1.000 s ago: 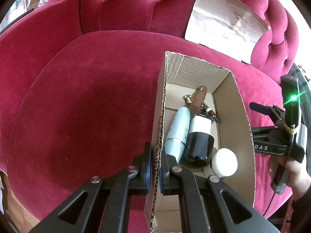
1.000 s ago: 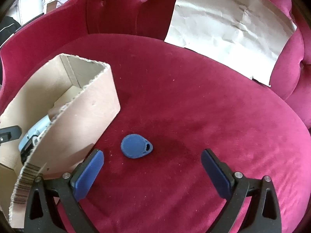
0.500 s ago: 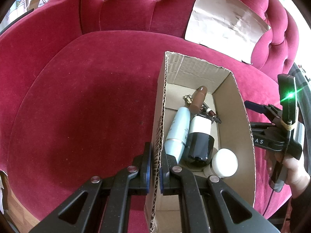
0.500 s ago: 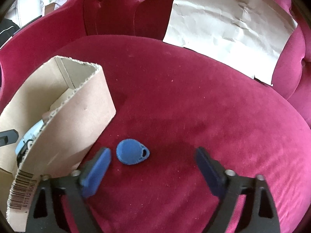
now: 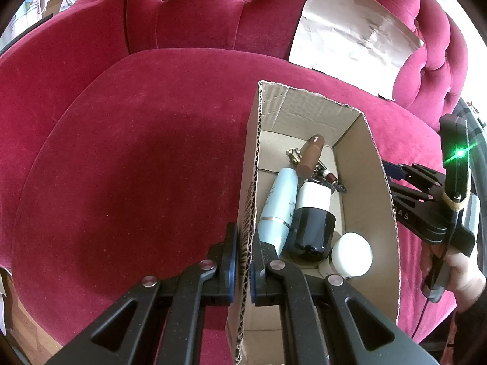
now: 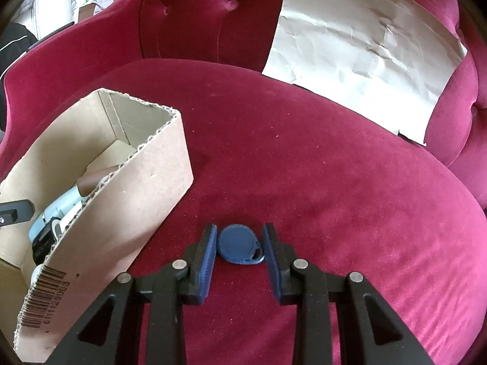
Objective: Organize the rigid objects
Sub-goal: 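Close the right tool on the blue fob and lift it, then carry the blue fob into the box and release it with the right tool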
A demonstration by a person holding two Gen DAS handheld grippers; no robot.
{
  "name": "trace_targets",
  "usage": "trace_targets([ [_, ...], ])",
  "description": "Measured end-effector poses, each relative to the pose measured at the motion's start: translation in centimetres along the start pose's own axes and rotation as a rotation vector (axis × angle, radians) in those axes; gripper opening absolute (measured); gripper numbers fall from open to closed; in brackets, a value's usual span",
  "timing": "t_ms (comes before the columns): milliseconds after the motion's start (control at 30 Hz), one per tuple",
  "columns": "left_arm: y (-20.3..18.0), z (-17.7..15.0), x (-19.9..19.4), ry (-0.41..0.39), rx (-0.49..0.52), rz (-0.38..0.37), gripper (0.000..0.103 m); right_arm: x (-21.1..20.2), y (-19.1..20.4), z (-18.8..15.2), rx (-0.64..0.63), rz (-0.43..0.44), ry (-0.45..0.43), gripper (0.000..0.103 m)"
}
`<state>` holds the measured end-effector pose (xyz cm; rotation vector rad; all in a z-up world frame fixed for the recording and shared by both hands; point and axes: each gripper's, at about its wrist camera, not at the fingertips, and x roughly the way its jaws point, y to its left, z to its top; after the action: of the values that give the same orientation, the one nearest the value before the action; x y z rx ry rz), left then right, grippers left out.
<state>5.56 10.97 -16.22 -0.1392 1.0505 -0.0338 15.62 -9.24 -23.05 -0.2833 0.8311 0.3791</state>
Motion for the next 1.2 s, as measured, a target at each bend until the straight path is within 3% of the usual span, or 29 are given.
trace_targets([
  [500, 0.0, 0.0, 0.0, 0.0, 0.001, 0.001, 0.006, -2.1, -0.4, 0.1, 0.021, -0.011, -0.019, 0.032],
  [1200, 0.0, 0.0, 0.0, 0.0, 0.001, 0.001, 0.006, -8.0, -1.0, 0.4, 0.089, -0.045, -0.069, 0.032],
])
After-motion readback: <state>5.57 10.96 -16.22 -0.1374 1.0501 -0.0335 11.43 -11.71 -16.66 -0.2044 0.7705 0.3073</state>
